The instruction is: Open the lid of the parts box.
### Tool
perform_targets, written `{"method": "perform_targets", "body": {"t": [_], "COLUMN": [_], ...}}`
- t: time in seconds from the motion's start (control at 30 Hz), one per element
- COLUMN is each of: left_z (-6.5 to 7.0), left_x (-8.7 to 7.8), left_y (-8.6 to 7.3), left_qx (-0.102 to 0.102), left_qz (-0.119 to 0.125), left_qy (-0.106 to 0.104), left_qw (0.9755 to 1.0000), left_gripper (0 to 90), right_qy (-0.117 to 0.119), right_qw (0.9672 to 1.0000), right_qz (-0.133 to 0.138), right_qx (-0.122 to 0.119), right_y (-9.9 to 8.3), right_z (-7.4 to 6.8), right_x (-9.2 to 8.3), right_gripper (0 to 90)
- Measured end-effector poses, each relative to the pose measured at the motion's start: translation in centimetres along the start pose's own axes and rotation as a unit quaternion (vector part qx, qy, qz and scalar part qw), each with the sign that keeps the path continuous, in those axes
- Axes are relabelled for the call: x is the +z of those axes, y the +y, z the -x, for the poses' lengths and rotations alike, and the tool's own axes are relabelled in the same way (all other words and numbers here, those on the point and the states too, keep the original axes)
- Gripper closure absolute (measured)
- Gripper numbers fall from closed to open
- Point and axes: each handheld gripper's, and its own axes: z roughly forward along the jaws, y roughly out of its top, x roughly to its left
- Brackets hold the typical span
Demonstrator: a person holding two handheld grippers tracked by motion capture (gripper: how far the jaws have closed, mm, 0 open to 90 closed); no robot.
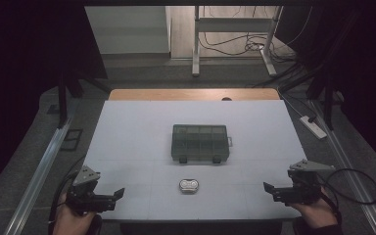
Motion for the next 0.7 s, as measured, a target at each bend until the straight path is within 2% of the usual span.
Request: {"method": "perform_targets", "body": {"t": [0.7], "left_z": [-0.36], "left_x": [-0.24], "left_y": [-0.21], "left_qx": [-0.013], "left_qz": [0.005], "left_qy": [-0.01], "left_qw": [0.9998], "left_gripper": [0.7], "right_qy": [0.004], "right_qw": [0.9999], "right_qz": [-0.004], "right_qx": [-0.012], "right_y": [0.16], "right_z": [-0.31], "right_x": [0.16], "right_gripper": [1.0]}}
